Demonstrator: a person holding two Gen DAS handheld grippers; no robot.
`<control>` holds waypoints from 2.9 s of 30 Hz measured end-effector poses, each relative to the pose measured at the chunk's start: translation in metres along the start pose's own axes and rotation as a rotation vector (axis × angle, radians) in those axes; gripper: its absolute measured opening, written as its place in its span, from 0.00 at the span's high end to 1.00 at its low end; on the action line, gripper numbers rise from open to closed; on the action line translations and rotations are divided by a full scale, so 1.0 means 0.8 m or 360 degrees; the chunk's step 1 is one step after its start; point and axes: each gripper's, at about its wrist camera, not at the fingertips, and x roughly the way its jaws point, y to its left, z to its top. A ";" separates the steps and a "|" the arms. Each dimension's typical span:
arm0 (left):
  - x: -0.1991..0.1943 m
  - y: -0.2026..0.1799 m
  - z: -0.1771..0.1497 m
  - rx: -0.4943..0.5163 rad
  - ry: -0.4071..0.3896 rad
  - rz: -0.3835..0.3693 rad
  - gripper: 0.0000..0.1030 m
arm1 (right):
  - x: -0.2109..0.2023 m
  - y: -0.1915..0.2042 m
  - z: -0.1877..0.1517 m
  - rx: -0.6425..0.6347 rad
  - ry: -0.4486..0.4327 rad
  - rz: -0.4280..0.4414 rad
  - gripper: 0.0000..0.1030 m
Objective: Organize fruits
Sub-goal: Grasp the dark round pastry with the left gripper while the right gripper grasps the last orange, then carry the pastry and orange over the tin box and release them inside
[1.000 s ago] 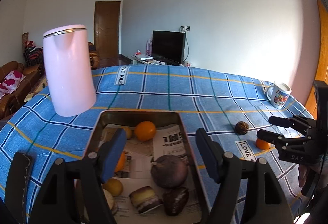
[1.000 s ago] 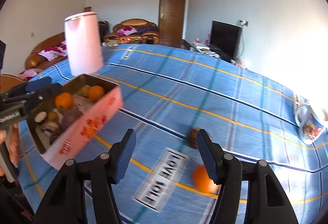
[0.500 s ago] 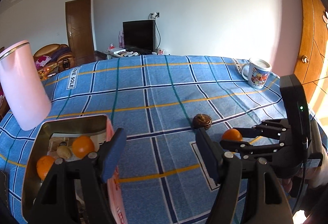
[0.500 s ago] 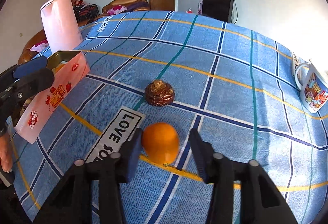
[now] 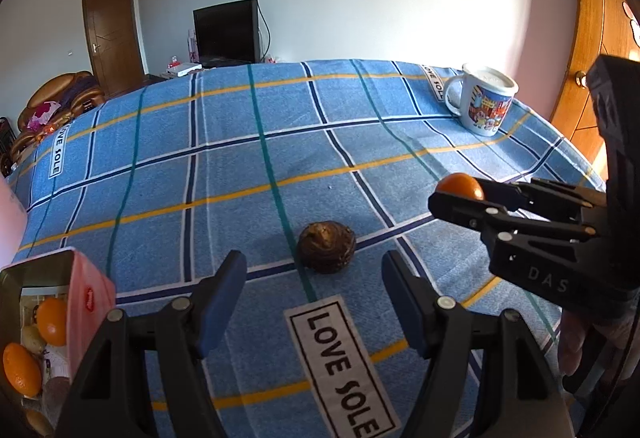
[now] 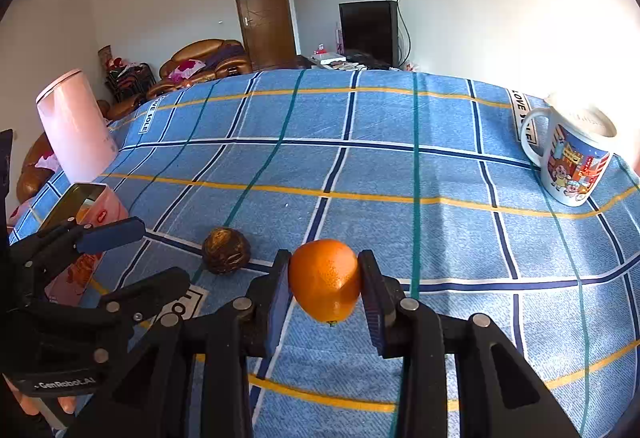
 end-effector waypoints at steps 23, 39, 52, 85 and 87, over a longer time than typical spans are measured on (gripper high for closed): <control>0.039 0.003 0.006 -0.0038 0.0162 -0.0141 0.60 | -0.015 -0.004 -0.005 -0.0010 -0.0183 0.0115 0.65; -0.030 0.002 -0.021 -0.0031 -0.0135 0.0004 0.60 | -0.055 0.040 -0.023 -0.0107 -0.0394 0.0015 0.65; -0.071 0.006 -0.036 -0.0034 -0.0365 0.0037 0.60 | -0.080 0.060 -0.035 -0.0137 -0.0548 -0.0017 0.65; -0.129 0.034 -0.067 -0.0090 -0.0594 0.0142 0.60 | -0.094 0.110 -0.046 -0.0201 -0.0668 0.0120 0.65; -0.135 0.045 -0.070 -0.0113 -0.0596 0.0155 0.60 | -0.091 0.119 -0.044 -0.0217 -0.0654 0.0141 0.65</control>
